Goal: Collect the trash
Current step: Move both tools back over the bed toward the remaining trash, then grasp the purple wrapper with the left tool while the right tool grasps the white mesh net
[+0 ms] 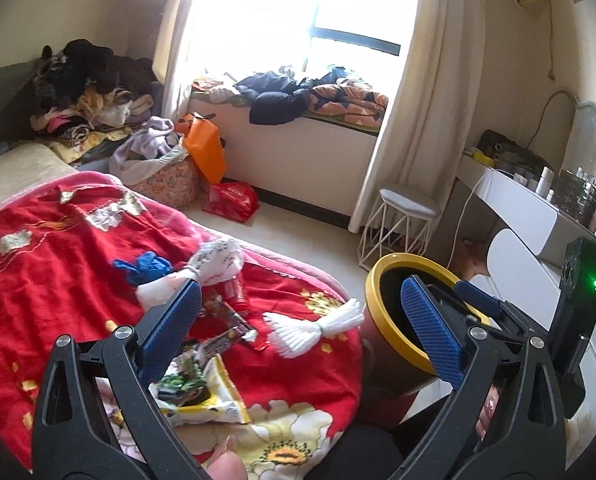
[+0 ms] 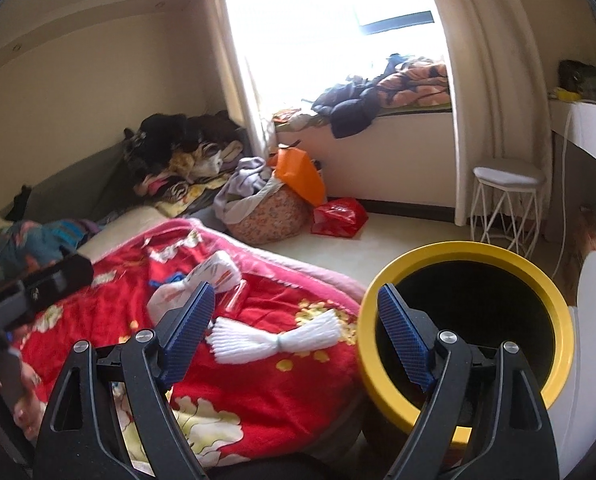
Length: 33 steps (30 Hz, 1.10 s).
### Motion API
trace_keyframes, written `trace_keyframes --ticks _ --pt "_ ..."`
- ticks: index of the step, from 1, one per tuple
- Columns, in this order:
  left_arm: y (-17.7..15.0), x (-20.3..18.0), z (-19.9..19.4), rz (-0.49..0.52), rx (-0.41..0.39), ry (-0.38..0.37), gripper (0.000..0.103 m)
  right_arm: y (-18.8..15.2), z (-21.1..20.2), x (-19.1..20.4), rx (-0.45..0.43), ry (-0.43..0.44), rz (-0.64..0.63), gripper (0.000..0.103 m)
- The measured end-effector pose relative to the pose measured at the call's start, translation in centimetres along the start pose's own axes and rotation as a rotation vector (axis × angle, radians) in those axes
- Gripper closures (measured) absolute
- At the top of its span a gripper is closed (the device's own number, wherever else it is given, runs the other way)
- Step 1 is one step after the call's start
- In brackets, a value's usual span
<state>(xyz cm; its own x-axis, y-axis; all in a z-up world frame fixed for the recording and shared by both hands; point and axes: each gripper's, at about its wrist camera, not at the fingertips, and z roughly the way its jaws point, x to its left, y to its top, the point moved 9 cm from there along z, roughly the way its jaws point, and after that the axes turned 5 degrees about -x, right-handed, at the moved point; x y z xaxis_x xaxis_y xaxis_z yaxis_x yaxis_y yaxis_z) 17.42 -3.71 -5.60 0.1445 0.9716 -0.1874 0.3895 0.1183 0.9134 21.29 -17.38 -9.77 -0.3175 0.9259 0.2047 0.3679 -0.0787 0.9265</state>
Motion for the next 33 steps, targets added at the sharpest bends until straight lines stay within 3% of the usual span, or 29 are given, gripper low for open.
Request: trace_keyframes --ticks 16,27,33 --pt "-1.2 5.6 -2.4 -0.035 0.015 0.084 0.011 -2.8 1.4 5.4 0.092 0.073 -0.172 0.022" --pt "-5.0 10.7 -4.8 -0.045 0.113 0.158 0.011 -6.8 5.7 7.1 0.243 0.060 -0.321 0.022" --pt "-9.0 11.5 -5.8 -0.030 0.213 0.140 0.011 -7.4 7.5 6.7 0.273 0.047 -0.327 0.022"
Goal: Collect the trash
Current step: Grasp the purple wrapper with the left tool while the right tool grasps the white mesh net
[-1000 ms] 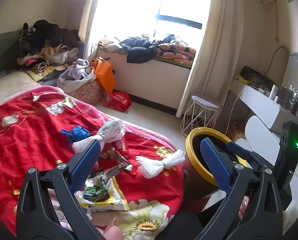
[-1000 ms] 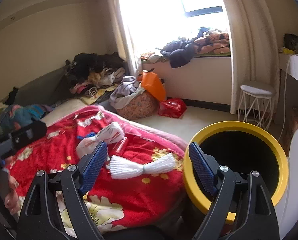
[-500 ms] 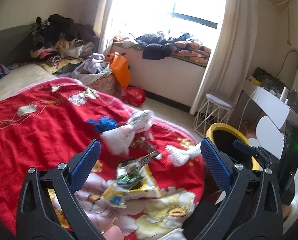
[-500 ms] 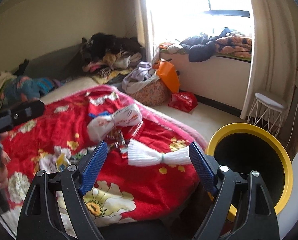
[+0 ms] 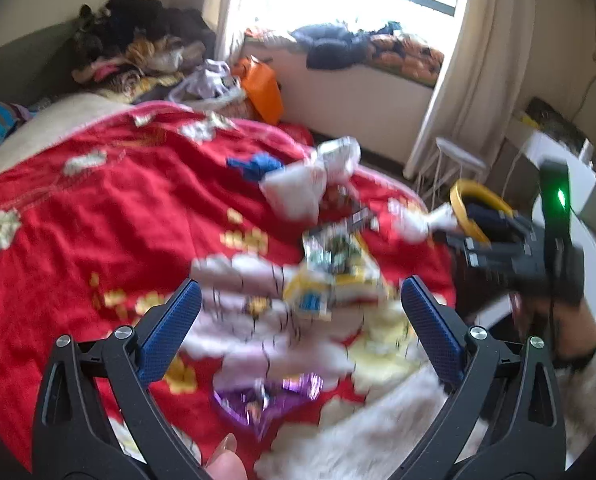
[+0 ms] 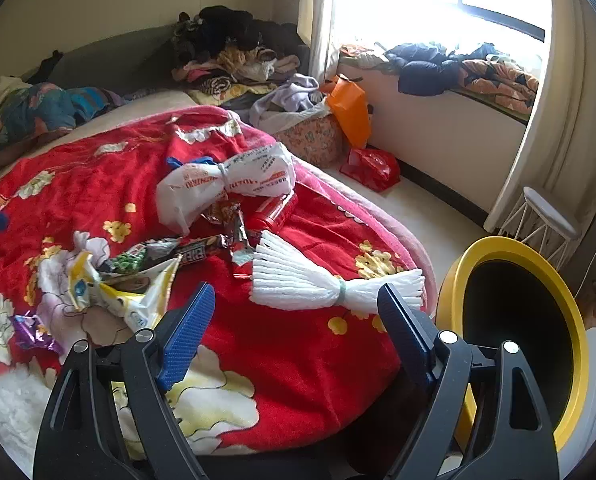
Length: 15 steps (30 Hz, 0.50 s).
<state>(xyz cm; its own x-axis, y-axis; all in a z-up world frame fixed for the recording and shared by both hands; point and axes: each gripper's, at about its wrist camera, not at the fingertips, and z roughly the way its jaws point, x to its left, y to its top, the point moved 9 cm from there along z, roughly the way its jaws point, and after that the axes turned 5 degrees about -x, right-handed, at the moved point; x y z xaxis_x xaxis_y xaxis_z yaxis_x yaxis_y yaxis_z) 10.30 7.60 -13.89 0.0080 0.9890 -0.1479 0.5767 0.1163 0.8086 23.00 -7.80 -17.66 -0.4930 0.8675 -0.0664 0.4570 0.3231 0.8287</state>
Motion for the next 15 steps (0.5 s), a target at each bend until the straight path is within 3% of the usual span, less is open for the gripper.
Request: trace_keyframes --ticks 6,10,12,14,15 --pt "-4.2 1.0 1.2 -0.027 0.148 0.018 0.011 -0.2 2.6 -0.1 0.058 -0.003 -0.006 0.022" --pt "-5.7 1.9 1.7 -0.058 0.200 0.028 0.011 -0.3 4.7 0.1 0.101 -0.001 -0.005 0.023" --pt "-6.3 2.1 2.0 -0.065 0.231 0.028 0.011 -0.6 5.9 0.1 0.132 0.000 -0.008 0.033" --pt "-7.2 2.0 2.4 -0.061 0.263 0.022 0.022 -1.0 6.8 0.1 0.160 0.000 -0.001 0.054" --pt "-7.6 1.9 2.7 -0.052 0.279 0.021 0.025 -1.0 7.0 0.2 0.160 0.010 0.007 0.056"
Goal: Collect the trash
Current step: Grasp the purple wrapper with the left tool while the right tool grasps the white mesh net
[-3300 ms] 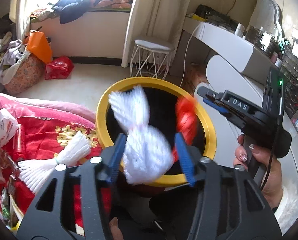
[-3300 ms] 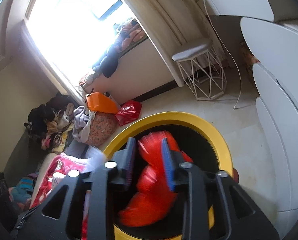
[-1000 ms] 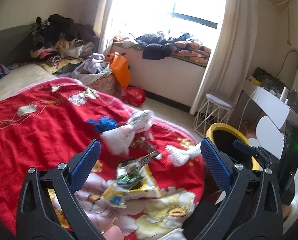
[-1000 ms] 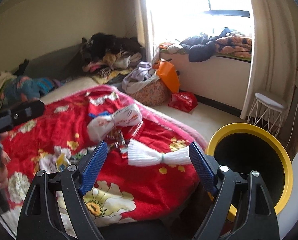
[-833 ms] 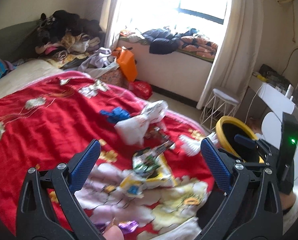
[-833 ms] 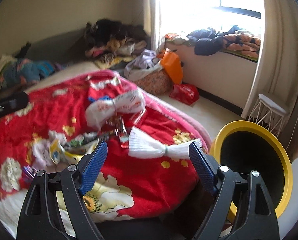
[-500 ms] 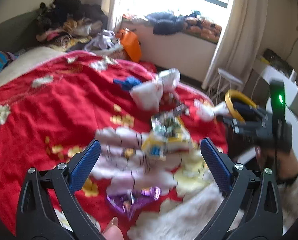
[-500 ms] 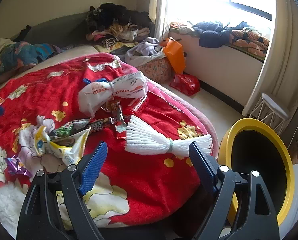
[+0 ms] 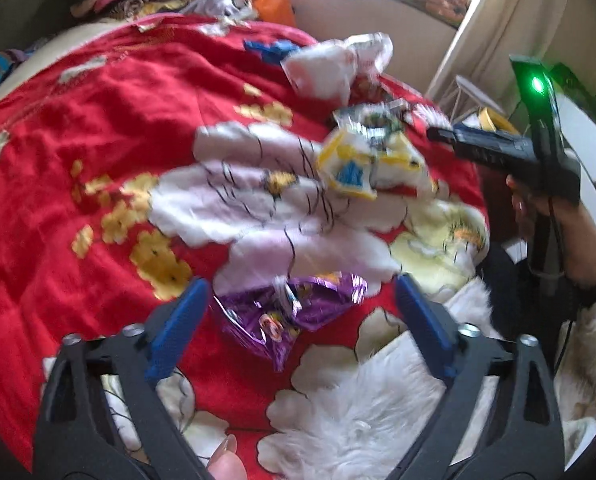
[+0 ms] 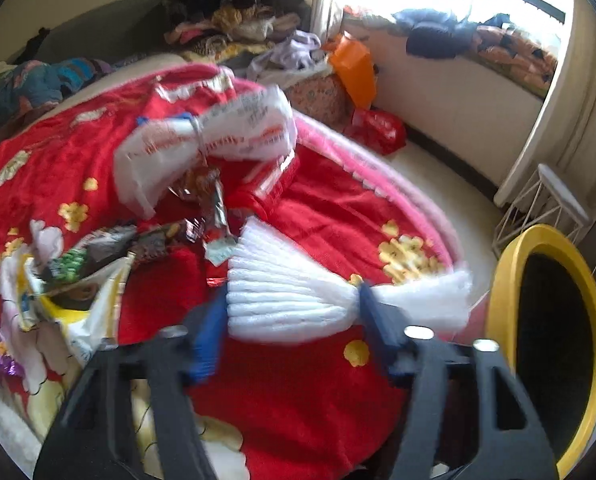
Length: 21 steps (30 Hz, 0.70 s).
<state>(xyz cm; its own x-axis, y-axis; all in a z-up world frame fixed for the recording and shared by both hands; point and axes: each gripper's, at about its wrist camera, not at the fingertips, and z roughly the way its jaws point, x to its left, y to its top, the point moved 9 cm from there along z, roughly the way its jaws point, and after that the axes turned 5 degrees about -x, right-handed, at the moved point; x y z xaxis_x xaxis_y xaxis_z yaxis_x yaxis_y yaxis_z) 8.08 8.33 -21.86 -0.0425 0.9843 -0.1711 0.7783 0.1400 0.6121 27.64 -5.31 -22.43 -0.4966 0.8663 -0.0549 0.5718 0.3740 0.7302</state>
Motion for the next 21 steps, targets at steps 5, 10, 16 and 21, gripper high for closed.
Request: trace_keyframes --ticks 5,10,16,21 --pt "-1.0 -0.1 0.7 0.022 0.031 0.017 0.052 0.1 -0.5 0.2 -0.025 0.040 0.029 0.081" --pt "-1.1 0.2 0.7 0.012 0.033 0.019 0.060 0.7 -1.9 -0.9 -0.078 0.089 0.111 0.083" --pt "-0.6 -0.3 0.6 0.016 0.014 -0.007 0.067 1.5 -4.3 -1.0 -0.139 0.107 0.123 0.084" --pt "0.1 -1.3 0.1 0.049 -0.009 -0.024 0.068 2.0 -6.0 -0.9 -0.175 0.143 0.142 0.084"
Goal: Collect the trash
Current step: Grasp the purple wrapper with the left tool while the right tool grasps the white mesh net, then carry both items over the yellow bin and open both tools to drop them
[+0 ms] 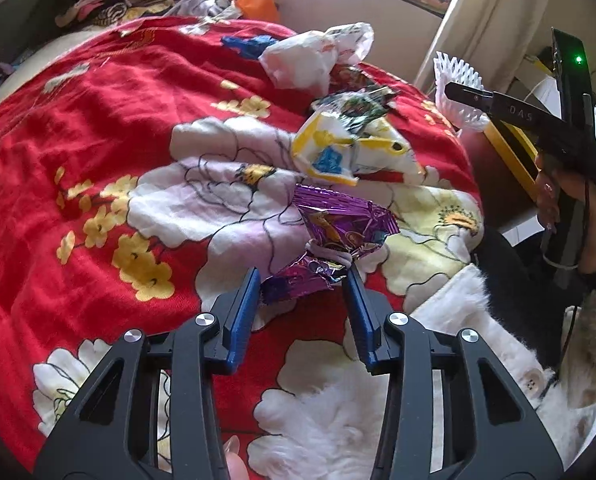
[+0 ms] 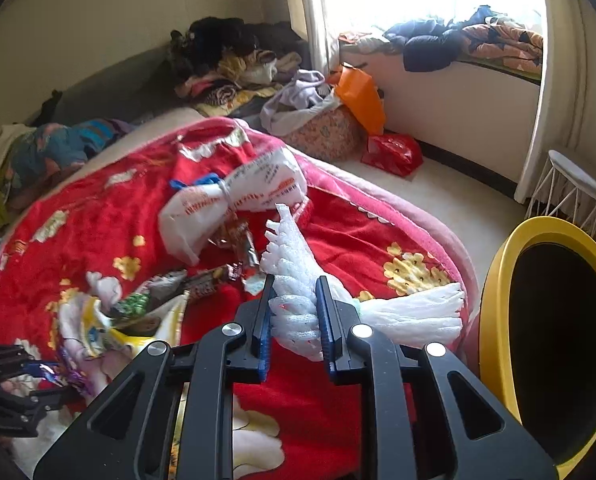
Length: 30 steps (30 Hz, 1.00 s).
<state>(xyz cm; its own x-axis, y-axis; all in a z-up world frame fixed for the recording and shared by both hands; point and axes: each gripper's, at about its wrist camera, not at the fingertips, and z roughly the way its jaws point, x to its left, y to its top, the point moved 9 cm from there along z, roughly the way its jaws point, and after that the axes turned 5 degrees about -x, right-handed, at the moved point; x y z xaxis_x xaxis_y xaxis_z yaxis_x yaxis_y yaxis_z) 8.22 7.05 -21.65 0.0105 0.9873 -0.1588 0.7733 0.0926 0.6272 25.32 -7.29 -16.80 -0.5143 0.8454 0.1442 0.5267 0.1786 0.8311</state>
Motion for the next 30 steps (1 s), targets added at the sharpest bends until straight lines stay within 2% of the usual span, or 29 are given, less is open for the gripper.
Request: trace_keyframes --ticks 7,15,23,30 --pt "2.0 -0.6 -1.5 0.012 -0.058 -0.003 0.068 1.1 -2.1 1.2 -0.057 0.089 0.024 0.084" --pt "4.6 -2.2 -2.8 0.040 -0.117 -0.017 0.068 2.1 -3.4 2.5 -0.105 0.141 0.019 0.084" --pt "7.8 -4.4 -3.4 0.063 -0.181 -0.041 0.069 3.0 -4.8 2.4 -0.153 0.141 0.025 0.084" --pt "9.4 -6.4 -3.6 0.080 -0.213 -0.066 0.069 4.0 -6.3 1.0 -0.208 0.103 0.050 0.084"
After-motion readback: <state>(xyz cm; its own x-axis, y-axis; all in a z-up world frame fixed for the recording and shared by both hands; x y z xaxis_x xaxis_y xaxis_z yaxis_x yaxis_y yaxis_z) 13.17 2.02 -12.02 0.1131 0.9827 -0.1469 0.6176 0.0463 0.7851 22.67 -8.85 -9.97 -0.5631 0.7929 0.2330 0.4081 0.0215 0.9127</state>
